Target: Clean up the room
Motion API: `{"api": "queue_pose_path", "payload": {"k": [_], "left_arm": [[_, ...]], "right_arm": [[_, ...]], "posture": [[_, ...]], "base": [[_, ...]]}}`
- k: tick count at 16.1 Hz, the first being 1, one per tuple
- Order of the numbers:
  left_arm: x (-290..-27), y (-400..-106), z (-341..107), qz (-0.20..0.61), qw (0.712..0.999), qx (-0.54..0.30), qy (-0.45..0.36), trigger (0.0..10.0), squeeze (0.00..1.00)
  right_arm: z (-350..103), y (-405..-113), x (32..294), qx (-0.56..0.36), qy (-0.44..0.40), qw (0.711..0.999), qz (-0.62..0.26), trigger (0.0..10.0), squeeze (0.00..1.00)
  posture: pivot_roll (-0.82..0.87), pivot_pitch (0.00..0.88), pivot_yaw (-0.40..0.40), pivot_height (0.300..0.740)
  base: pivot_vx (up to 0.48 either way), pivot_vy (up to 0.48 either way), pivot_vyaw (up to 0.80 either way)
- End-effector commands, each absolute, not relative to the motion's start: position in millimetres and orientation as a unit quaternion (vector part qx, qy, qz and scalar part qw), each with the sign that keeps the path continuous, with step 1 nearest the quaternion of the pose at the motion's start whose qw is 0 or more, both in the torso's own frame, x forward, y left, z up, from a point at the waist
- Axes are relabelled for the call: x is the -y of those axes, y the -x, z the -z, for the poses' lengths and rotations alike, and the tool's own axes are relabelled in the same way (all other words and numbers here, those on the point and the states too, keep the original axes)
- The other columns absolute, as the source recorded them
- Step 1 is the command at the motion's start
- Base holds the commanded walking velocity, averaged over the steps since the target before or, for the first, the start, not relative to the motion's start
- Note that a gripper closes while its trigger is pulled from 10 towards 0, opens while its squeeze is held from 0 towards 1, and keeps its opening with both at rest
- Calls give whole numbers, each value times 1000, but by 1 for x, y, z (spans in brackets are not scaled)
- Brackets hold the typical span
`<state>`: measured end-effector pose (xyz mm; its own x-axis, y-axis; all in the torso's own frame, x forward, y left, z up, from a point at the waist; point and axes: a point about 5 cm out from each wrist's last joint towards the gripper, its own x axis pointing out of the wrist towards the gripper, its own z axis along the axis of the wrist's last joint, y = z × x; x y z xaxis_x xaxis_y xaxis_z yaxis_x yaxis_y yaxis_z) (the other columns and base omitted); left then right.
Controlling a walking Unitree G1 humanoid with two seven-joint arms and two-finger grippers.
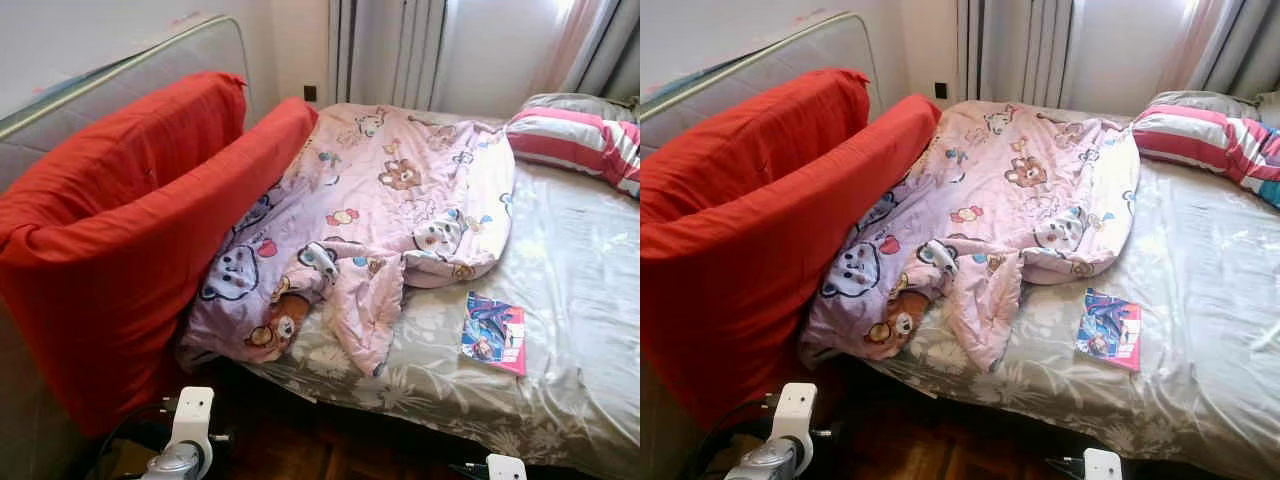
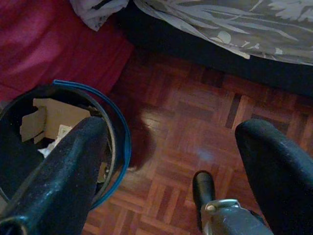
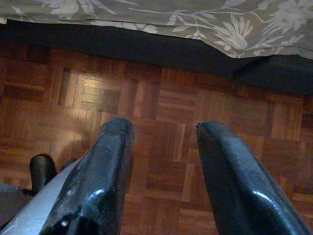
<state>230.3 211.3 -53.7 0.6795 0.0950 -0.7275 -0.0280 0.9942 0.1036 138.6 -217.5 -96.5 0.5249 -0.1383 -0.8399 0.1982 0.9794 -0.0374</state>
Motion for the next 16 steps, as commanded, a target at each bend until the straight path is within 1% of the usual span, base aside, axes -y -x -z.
{"api": "queue_pose_path", "payload": {"k": [1, 2, 6, 9, 12, 13, 16], "left_arm": [[-212, -228, 55, -29, 912, -406, -51, 10000, 0], [-212, -228, 55, -28, 912, -406, -51, 10000, 0], [-211, -228, 55, -26, 912, -407, -53, 10000, 0], [-211, -228, 56, -24, 912, -407, -53, 10000, 0], [-210, -228, 56, -23, 911, -407, -53, 10000, 0], [-210, -227, 56, -22, 911, -407, -53, 10000, 0], [-209, -227, 56, -22, 911, -408, -53, 10000, 0]], "right_arm": [[97, -137, 219, -480, -32, 871, 103, 10000, 0], [97, -136, 219, -484, -33, 868, 103, 10000, 0], [98, -136, 218, -486, -32, 868, 100, 10000, 0], [96, -138, 218, -478, -32, 872, 99, 10000, 0], [97, -137, 219, -486, -28, 868, 97, 10000, 0], [99, -134, 218, -495, -28, 863, 96, 10000, 0], [98, -135, 218, -493, -22, 865, 90, 10000, 0]], "posture": [[87, 0, 16, 740], [88, 0, 16, 740], [89, 0, 14, 740], [82, 0, 13, 740], [82, 0, 12, 740], [83, 0, 11, 740], [83, 0, 11, 740]], "base": [[0, 0, 0], [0, 0, 0], [0, 0, -745], [0, 0, 0], [0, -260, 0], [0, -259, -800], [0, -268, -800]]}}
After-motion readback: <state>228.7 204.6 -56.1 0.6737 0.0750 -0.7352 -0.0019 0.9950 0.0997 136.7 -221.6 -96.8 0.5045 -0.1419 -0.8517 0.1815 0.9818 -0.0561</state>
